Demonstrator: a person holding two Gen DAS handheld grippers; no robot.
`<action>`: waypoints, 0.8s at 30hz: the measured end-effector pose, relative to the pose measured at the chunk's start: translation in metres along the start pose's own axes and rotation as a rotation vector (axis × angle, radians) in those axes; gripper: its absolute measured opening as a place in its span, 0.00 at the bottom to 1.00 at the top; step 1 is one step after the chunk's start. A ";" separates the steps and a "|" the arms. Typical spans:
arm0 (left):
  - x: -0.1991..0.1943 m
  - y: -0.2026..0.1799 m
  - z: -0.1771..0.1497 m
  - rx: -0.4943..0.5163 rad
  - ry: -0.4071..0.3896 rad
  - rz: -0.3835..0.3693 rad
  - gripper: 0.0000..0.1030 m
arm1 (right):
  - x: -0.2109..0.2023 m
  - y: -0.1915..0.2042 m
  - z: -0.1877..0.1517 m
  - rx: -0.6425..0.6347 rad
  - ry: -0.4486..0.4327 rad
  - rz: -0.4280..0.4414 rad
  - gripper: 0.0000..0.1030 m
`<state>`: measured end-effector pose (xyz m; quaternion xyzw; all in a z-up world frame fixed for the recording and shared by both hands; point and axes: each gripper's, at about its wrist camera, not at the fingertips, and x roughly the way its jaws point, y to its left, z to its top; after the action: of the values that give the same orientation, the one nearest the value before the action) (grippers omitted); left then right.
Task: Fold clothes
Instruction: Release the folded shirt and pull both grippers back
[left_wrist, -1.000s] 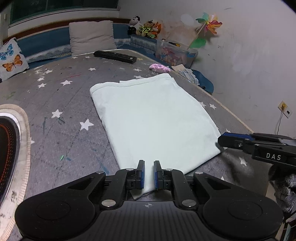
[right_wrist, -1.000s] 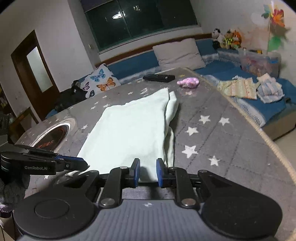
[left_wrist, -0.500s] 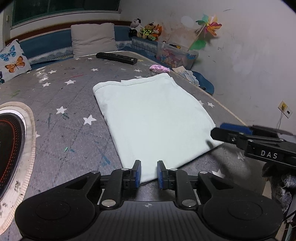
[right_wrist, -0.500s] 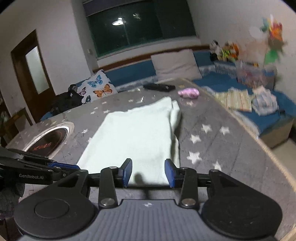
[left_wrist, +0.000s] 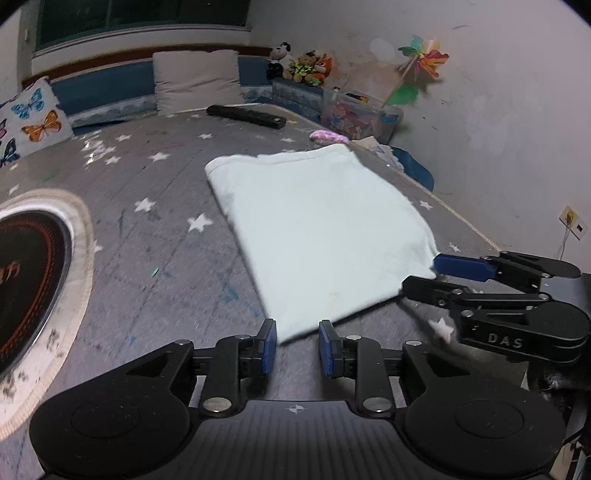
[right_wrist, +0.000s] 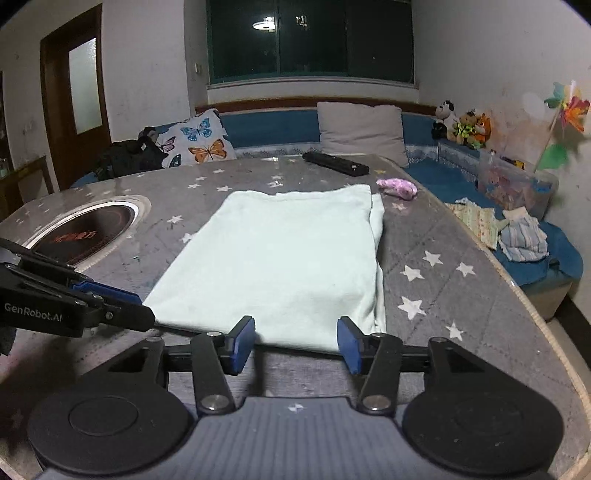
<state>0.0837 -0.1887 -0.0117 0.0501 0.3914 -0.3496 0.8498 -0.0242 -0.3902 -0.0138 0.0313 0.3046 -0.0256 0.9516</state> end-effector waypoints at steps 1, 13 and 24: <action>-0.001 0.002 -0.002 -0.008 0.003 0.006 0.27 | -0.002 0.002 0.000 -0.001 -0.004 0.000 0.51; -0.028 -0.001 -0.021 -0.021 -0.054 0.027 0.70 | -0.023 0.016 -0.013 0.041 -0.047 0.021 0.93; -0.052 -0.011 -0.039 -0.001 -0.099 0.054 0.97 | -0.040 0.024 -0.026 0.089 -0.054 -0.032 1.00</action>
<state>0.0291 -0.1548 0.0000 0.0425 0.3475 -0.3283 0.8773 -0.0698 -0.3632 -0.0106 0.0679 0.2780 -0.0554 0.9566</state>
